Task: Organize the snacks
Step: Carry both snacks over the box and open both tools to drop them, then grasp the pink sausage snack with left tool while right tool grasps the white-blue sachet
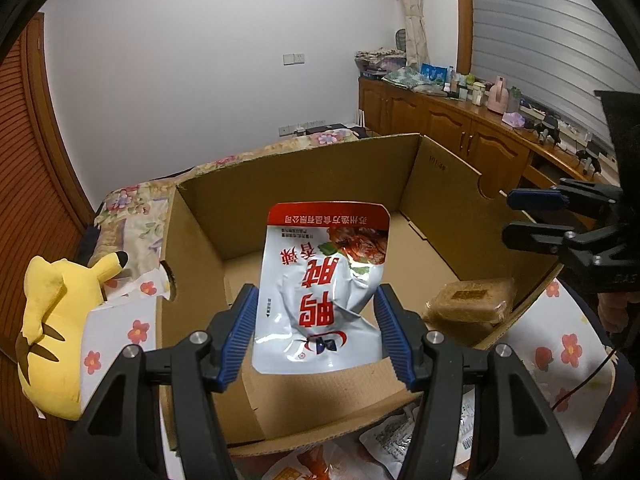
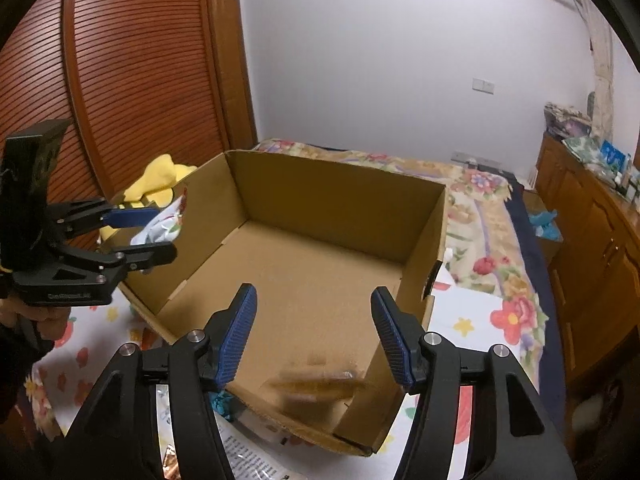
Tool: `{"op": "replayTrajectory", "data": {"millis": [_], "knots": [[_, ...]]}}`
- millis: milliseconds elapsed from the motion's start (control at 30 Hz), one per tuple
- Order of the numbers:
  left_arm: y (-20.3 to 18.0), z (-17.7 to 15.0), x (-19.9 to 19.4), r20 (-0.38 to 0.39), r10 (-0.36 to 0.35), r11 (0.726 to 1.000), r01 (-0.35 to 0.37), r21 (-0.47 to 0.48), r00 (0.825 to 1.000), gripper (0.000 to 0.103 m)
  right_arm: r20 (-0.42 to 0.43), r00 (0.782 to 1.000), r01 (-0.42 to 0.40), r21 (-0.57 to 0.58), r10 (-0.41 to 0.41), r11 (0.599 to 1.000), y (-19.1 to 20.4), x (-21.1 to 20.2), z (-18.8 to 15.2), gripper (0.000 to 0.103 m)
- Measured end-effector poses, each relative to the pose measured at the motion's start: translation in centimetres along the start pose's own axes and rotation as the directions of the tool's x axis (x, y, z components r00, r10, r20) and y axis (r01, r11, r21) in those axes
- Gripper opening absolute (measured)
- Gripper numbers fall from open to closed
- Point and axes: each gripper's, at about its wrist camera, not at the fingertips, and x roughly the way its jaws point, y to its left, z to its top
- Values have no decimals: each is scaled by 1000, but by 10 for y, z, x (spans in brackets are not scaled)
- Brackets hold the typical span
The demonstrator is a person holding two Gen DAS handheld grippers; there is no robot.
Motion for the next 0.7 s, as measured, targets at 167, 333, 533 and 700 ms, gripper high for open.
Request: {"op": "replayTrajectory", "data": {"millis": [167,333,533,700], "knots": [[2,2,8,-12,0,1000,0,-3,1000,60,6,1000,-1,-1,1,1000,3,-8,-1,61],[0,4,15,-24,22,1000,-22,-1,999,62,12,1000,-2,-8,2,1000,6,-17,-4,62],[-3,1,12,-26,20,1000,-21,-8,999,69,16,1000,2,-7,-2,1000,10,-27,-8,66],[-6,-5,-12,6,16,1000,-16,-11,1000,70,21,1000,6,-3,-6,1000,14,-38,-13,67]]}}
